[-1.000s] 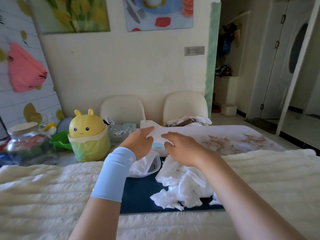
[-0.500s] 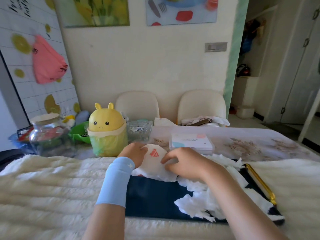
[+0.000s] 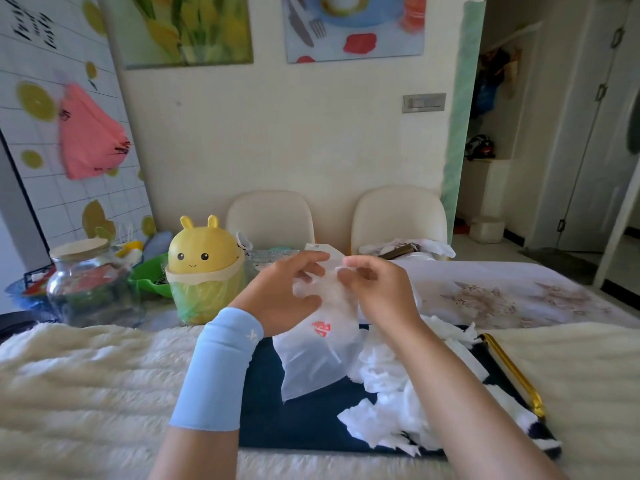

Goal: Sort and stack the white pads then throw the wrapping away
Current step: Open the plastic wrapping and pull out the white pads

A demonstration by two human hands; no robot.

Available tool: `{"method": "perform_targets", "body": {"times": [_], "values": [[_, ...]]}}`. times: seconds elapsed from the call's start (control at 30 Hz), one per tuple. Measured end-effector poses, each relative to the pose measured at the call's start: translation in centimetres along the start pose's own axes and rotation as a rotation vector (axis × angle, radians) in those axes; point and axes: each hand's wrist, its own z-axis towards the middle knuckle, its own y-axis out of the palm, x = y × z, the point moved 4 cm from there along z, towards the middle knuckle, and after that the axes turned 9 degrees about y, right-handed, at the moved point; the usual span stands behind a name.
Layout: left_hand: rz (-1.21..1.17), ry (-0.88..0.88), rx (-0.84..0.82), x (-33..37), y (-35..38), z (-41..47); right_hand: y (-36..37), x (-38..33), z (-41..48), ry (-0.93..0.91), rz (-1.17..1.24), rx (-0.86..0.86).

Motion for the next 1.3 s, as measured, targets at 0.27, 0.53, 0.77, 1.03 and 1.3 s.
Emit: {"method": "perform_targets", "body": {"times": [0.27, 0.53, 0.77, 1.03, 1.3], "values": [[0.054, -0.149, -0.08, -0.6, 0.6, -0.2, -1.1, -0.1, -0.3, 0.013, 0.141, -0.055], [0.303, -0.106, 0.233, 1.3, -1.5, -0.1, -0.9, -1.9, -1.2, -0.403, -0.18, 0.024], [0.3, -0.024, 0.118, 2.0, -0.9, 0.0, -1.1, -1.9, -0.6, -0.378, -0.23, -0.074], [0.326, -0.063, 0.238, 1.9, -1.9, -0.4, -0.1, -2.3, -1.7, -0.453, -0.209, -0.128], [0.405, 0.034, 0.257, 2.2, -1.6, -0.3, 0.4, -1.6, -1.7, -0.257, -0.211, -0.057]]}}
